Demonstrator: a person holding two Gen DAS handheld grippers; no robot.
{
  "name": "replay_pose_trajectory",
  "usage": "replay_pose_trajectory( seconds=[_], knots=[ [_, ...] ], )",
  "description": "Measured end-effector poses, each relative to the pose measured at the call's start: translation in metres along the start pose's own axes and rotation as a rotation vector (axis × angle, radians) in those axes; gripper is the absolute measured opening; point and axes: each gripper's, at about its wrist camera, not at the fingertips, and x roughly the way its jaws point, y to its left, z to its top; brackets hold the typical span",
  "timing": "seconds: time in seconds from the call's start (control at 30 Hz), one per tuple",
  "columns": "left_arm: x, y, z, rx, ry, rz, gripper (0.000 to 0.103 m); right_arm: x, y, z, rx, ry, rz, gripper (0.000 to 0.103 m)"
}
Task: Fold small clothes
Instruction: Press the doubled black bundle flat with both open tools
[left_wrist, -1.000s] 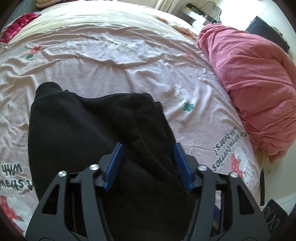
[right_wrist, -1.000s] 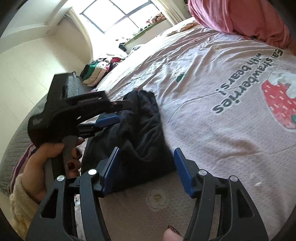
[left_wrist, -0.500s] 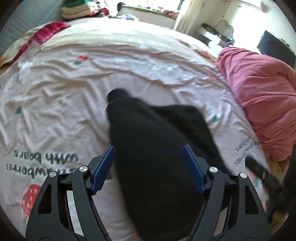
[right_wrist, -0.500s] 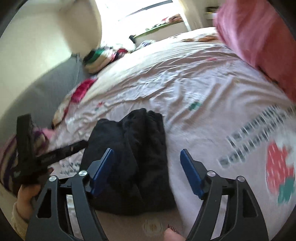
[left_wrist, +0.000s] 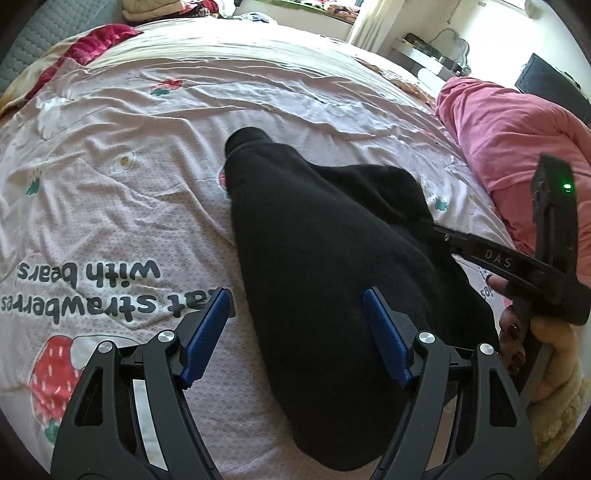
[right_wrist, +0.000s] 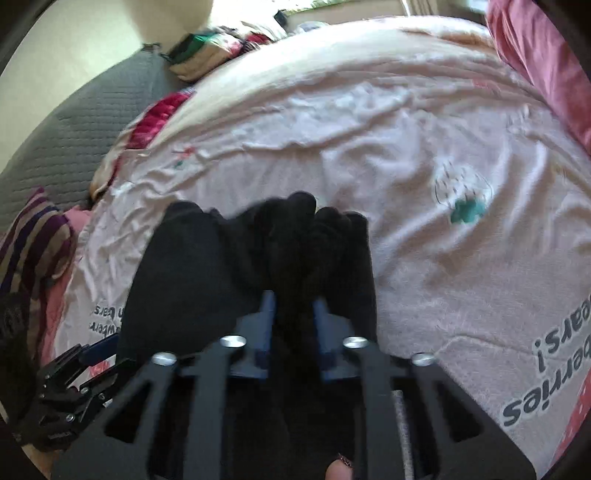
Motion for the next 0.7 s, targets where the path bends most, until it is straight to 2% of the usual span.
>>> replay_pose_trajectory(
  seconds=[0.1, 0.37, 0.43, 0.5, 0.7],
  knots=[
    [-0.001, -0.005, -0.003, 0.02, -0.001, -0.007, 0.067, -0.023, 0.002, -0.001, -0.033, -0.1, -0.02, 0.011],
    [0.009, -0.012, -0.01, 0.043, 0.022, -0.015, 0.068, 0.001, -0.017, -0.019, 0.006, -0.052, -0.094, 0.013],
    [0.009, -0.012, -0.01, 0.043, 0.02, -0.011, 0.068, 0.001, -0.019, -0.022, 0.019, -0.052, -0.11, 0.02],
    [0.008, -0.013, -0.009, 0.045, 0.02, -0.007, 0.068, -0.002, -0.023, -0.024, 0.04, -0.047, -0.141, 0.039],
    [0.004, -0.012, -0.012, 0.043, 0.02, -0.004, 0.068, -0.013, -0.023, -0.033, 0.056, -0.046, -0.16, 0.042]
  ],
)
